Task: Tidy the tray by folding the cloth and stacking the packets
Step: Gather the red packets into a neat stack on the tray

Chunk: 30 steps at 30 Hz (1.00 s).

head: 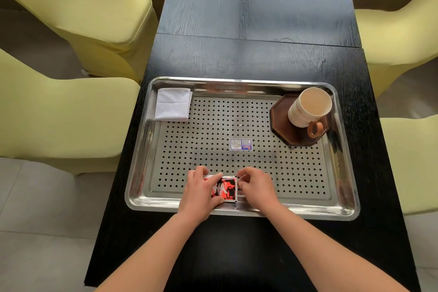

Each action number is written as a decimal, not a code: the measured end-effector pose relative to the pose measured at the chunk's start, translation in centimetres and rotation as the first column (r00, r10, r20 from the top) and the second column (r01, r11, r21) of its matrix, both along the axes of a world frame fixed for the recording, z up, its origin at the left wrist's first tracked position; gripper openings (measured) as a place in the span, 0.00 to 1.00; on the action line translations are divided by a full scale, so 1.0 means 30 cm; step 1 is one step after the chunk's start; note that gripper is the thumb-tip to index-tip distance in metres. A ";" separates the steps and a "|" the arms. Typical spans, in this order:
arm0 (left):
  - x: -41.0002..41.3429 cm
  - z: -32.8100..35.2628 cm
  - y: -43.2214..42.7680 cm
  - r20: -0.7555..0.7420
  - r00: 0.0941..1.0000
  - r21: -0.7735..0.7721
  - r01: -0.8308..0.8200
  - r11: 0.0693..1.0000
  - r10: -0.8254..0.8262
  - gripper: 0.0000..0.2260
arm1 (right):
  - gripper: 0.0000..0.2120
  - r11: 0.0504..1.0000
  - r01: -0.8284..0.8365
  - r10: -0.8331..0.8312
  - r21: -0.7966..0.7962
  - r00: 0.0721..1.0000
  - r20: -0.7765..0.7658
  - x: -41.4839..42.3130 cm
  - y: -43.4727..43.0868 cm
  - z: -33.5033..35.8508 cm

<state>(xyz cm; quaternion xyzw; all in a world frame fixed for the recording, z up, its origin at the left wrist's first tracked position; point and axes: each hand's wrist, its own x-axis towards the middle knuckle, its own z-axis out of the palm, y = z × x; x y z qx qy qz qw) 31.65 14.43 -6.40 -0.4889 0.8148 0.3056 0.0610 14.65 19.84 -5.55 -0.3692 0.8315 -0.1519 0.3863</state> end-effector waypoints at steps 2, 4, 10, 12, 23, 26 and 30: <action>0.008 0.007 0.002 -0.032 0.999 0.029 -0.027 0.999 0.028 0.34 | 0.10 1.000 0.025 -0.025 -0.005 0.999 0.025 -0.008 0.004 -0.002; 0.024 0.014 0.002 -0.107 0.986 0.071 -0.119 0.990 0.126 0.35 | 0.09 0.999 0.037 -0.037 -0.005 0.999 0.036 -0.017 0.006 -0.001; 0.050 0.027 -0.042 -0.106 0.848 0.303 -0.469 0.829 0.519 0.21 | 0.11 0.999 0.032 -0.033 0.015 0.998 0.050 -0.004 0.001 -0.006; 0.035 0.026 -0.048 -0.112 0.865 0.312 -0.438 0.843 0.490 0.20 | 0.12 1.000 0.023 -0.024 0.017 0.997 0.073 0.007 -0.007 -0.008; 0.024 0.013 -0.054 -0.101 0.897 0.336 -0.377 0.863 0.431 0.24 | 0.22 0.988 -0.154 0.152 0.017 0.986 0.070 -0.009 -0.012 0.013; 0.018 0.008 -0.059 -0.067 0.927 0.307 -0.333 0.892 0.369 0.23 | 0.22 0.972 -0.234 0.233 0.027 0.972 0.016 0.009 -0.026 0.015; 0.017 0.009 -0.060 -0.044 0.945 0.288 -0.300 0.909 0.325 0.22 | 0.18 0.966 -0.251 0.252 0.058 0.968 -0.015 0.020 -0.028 0.011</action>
